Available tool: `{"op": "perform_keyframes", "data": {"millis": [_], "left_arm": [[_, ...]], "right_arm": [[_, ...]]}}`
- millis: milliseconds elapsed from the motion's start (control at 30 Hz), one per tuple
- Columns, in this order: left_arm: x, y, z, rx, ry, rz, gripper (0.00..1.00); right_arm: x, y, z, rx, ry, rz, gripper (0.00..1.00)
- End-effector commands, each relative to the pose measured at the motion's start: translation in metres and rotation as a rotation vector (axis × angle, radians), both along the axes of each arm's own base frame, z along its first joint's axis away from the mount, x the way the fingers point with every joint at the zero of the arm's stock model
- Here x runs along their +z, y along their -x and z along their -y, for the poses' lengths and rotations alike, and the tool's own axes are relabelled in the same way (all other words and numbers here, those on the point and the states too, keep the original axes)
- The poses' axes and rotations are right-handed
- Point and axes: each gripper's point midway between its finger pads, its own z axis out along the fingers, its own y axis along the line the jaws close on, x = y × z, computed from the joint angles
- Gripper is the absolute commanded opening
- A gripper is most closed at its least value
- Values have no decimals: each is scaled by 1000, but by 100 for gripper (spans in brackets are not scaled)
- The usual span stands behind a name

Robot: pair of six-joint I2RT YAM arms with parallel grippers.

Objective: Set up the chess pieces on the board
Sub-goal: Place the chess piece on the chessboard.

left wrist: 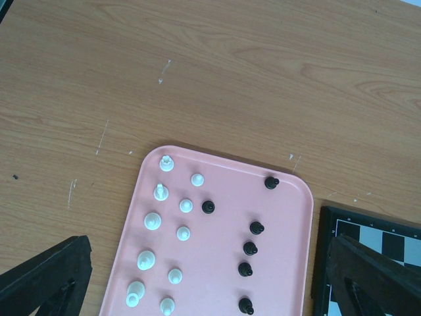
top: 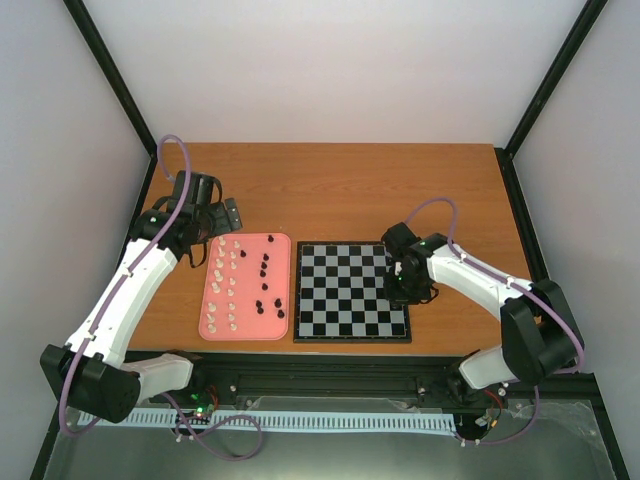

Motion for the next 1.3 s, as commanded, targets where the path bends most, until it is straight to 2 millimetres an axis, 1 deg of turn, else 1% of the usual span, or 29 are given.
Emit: {"op": "perform_keyframes", "data": {"millis": [0, 100, 200, 367, 600, 767, 1000, 1133, 1267], "left_arm": [[5, -4, -1, 13, 12, 21, 100], [5, -3, -1, 12, 8, 22, 100], [5, -3, -2, 12, 6, 23, 100], [5, -3, -2, 13, 6, 23, 100], [6, -3, -2, 13, 6, 26, 100], [6, -2, -2, 12, 4, 25, 100], [5, -2, -2, 12, 4, 21, 100], [3, -2, -2, 15, 5, 21, 100], [2, -1, -2, 15, 3, 17, 100]], "right_arm": [[10, -7, -5, 3, -34, 33, 24], [11, -7, -6, 9, -39, 33, 28], [11, -6, -6, 12, -38, 29, 30], [12, -6, -2, 7, -23, 34, 30], [8, -4, 1, 4, -2, 21, 30], [8, -4, 6, 5, 24, 23, 30], [10, -6, -2, 28, -3, 22, 31], [10, -7, -3, 38, -3, 20, 33], [8, -5, -5, 49, -2, 9, 32]]}}
